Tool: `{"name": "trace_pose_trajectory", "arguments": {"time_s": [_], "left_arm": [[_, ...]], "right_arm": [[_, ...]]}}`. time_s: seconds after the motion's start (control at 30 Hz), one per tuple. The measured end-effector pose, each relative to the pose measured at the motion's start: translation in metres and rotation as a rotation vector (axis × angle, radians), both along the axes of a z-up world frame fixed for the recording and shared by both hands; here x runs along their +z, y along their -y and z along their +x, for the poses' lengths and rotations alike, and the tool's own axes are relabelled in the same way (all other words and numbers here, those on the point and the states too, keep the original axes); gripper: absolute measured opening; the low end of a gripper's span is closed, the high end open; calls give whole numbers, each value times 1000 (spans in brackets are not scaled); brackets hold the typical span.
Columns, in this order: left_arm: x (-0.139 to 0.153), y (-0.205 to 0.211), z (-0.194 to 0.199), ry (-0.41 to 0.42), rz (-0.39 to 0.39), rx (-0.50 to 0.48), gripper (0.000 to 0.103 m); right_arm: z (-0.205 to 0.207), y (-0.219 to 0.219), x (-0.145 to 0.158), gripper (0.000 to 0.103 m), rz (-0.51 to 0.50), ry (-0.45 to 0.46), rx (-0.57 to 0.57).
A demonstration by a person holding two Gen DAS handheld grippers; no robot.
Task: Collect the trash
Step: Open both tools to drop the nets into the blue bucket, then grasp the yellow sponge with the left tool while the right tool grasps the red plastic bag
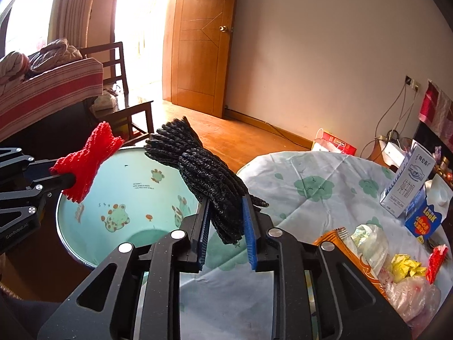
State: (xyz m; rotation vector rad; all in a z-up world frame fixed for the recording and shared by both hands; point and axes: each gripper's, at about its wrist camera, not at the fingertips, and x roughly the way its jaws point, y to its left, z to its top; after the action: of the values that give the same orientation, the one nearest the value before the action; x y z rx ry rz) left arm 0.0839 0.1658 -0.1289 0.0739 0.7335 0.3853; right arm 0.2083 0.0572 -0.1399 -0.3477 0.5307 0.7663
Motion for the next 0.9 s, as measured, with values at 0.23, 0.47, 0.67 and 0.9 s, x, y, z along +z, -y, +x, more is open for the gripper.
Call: {"name": "trace_pose_trajectory", "arguments": {"time_s": [0.23, 0.47, 0.67, 0.9], "left_arm": [[2, 6, -1, 10, -12, -25, 68], [-1, 15, 2, 9, -34, -48, 85], [-13, 53, 21, -25, -50, -143, 85], [-14, 113, 44, -27, -67, -264, 86]], "right_arm": [[0, 3, 1, 54, 11, -3, -8], [-15, 41, 14, 58, 0, 80, -169], [-33, 149, 28, 60, 31, 102, -457], [-37, 272, 12, 60, 17, 20, -771]]}}
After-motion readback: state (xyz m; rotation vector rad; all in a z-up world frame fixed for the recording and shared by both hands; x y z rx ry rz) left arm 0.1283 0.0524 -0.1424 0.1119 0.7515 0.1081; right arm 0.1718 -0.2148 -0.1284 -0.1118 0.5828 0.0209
